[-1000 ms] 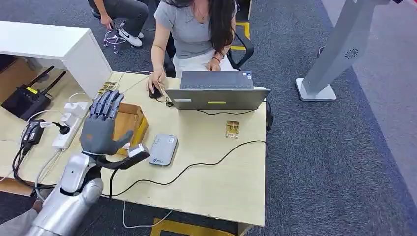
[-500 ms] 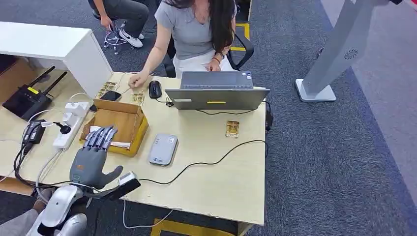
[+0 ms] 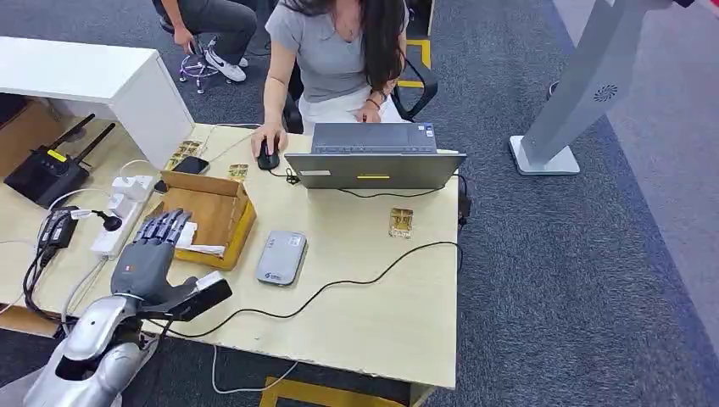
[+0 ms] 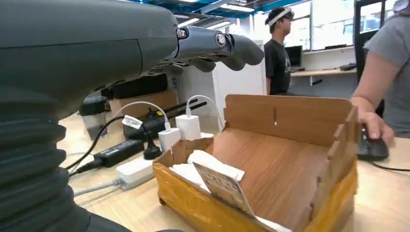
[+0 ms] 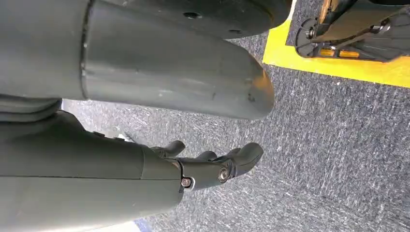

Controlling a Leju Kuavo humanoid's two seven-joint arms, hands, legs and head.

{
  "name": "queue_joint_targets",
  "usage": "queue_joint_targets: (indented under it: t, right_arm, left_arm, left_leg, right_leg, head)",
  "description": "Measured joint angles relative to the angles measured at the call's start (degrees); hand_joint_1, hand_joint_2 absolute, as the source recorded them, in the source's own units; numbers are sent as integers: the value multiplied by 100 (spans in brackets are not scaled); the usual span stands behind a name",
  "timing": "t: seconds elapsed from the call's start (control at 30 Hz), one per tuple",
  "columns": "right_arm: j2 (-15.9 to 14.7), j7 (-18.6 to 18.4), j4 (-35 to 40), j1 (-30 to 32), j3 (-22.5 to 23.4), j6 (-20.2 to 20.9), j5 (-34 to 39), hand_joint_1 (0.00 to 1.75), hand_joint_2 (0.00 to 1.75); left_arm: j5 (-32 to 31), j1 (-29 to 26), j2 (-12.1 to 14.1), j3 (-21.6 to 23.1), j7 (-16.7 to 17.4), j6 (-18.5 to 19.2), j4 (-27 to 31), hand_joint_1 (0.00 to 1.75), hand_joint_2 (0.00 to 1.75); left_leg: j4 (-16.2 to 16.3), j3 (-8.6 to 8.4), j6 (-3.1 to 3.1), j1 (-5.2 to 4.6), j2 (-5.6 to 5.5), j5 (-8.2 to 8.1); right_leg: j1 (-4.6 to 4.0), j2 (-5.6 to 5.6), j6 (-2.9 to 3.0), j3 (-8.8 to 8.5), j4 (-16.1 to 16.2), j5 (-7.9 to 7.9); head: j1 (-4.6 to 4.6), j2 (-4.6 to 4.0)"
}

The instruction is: Pass the card to the sensor for recognition and then transmit it.

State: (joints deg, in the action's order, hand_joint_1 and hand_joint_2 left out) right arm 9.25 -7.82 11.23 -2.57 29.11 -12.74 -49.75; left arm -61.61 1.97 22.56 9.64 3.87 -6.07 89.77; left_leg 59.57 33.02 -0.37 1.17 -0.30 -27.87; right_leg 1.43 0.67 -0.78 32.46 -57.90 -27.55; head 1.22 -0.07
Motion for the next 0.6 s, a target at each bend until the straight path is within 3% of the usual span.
queue_joint_targets:
  t: [0.6]
  right_arm:
    - [0,24,0,-10,-2,114,-208,0,0]
  left_arm:
    - [131,306,87,-98,312,249,-629,0,175]
  left_leg:
    - [0,1,1,0,-2,2]
  right_leg:
    - [0,0,0,0,0,0]
  head:
    - [0,0]
